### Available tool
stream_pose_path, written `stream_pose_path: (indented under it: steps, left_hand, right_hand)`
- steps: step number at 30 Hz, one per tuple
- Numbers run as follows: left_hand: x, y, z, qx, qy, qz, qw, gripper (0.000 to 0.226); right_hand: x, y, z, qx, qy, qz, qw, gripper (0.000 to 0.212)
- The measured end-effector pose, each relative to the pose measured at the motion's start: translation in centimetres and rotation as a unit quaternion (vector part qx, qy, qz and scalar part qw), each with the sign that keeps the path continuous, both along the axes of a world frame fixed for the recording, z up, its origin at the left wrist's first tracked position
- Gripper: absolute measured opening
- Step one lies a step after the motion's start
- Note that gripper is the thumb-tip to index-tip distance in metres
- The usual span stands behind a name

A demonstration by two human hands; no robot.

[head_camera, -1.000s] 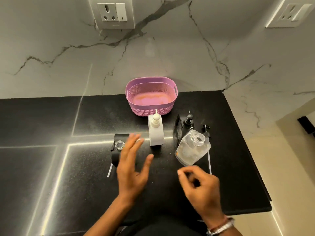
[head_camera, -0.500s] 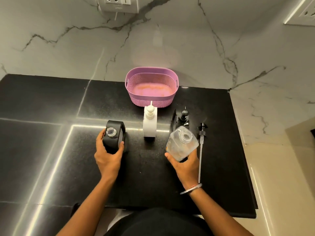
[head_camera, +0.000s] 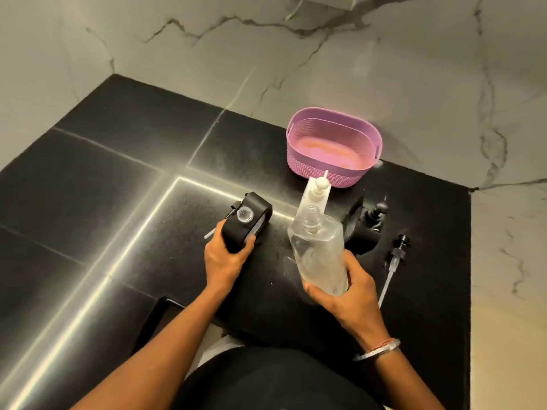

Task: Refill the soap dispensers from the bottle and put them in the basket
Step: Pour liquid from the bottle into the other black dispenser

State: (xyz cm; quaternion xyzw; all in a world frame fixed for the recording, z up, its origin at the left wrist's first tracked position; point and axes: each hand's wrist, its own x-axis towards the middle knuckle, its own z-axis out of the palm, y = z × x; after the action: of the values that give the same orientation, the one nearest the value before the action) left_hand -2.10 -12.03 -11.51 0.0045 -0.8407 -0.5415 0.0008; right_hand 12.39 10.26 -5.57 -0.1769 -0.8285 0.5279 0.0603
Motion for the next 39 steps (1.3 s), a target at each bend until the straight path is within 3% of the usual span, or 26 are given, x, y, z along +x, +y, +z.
stream_pose_path:
  steps: [9,15,25,39]
  left_hand:
    - [1.2,0.1,-1.4,-0.068,0.030,-0.007,0.997,0.071]
    - [1.3,-0.1,-1.5,-0.118,0.085,-0.047,0.988,0.107]
    - [0.9,-0.3,-2.1,-0.108,0.147,-0.123,0.976,0.097]
    - [1.2,-0.3,-1.6,-0.076,0.095,-0.107,0.987,0.091]
  right_hand:
    - [-1.7,0.9,0.5,0.040,-0.024,0.029,0.998,0.071]
    - [-1.7,2.0,0.7,0.067,-0.032,0.059,0.996,0.072]
    - [-1.9,3.5,1.0,0.113,-0.040,0.071,0.990,0.073]
    - [-3.1,4.1,2.4,0.203,-0.056,0.124,0.970,0.082]
